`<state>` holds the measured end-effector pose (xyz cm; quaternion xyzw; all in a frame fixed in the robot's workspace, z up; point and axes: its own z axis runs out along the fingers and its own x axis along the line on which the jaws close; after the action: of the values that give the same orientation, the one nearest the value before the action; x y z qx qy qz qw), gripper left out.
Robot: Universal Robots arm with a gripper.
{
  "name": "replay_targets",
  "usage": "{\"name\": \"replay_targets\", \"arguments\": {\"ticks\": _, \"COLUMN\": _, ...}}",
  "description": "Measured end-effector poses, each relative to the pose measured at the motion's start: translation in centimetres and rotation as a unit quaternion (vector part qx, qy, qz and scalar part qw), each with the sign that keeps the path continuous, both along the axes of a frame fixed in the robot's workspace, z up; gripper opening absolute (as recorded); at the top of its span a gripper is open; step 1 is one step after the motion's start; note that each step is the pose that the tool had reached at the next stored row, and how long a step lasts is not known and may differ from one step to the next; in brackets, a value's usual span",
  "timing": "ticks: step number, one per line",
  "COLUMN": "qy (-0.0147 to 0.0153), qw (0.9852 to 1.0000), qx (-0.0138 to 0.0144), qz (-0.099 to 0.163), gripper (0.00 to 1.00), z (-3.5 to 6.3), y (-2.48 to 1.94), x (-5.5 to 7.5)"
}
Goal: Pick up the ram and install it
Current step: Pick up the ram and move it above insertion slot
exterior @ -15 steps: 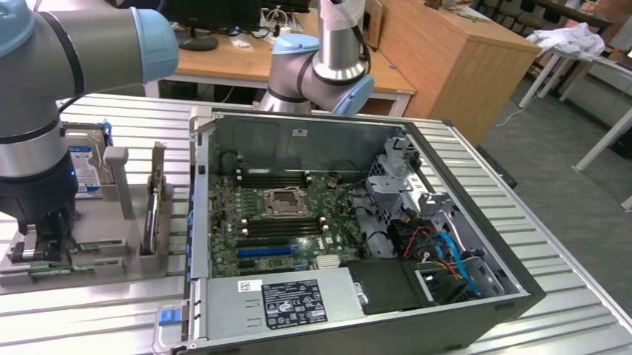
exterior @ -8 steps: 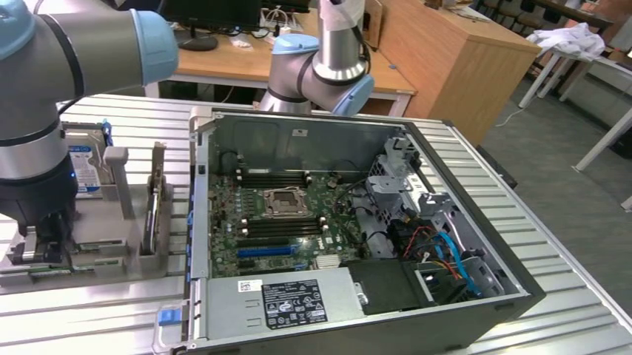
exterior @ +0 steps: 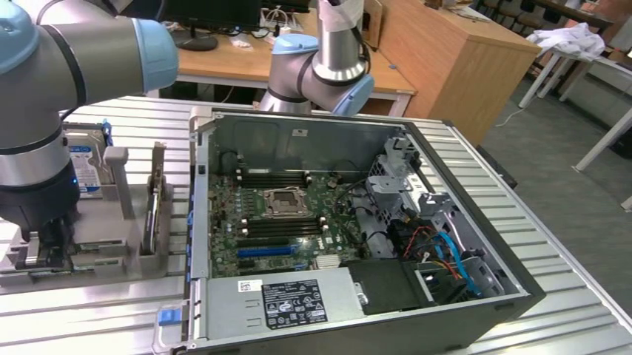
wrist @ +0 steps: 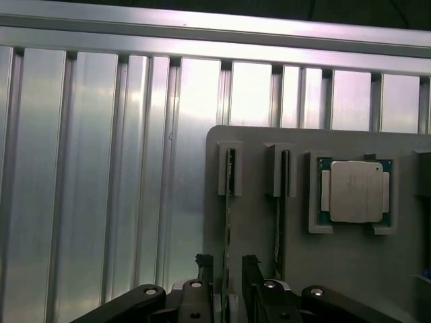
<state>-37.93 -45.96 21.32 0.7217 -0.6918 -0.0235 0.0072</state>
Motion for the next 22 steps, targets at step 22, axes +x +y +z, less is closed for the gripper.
{"name": "replay_targets", "arguments": {"ticks": 22, "qy": -0.0001, "qw": 1.0000, "qx": 0.0002, "qz": 0.000, "gripper": 0.31, "z": -0.12, "y": 0.16, "x": 1.1}}
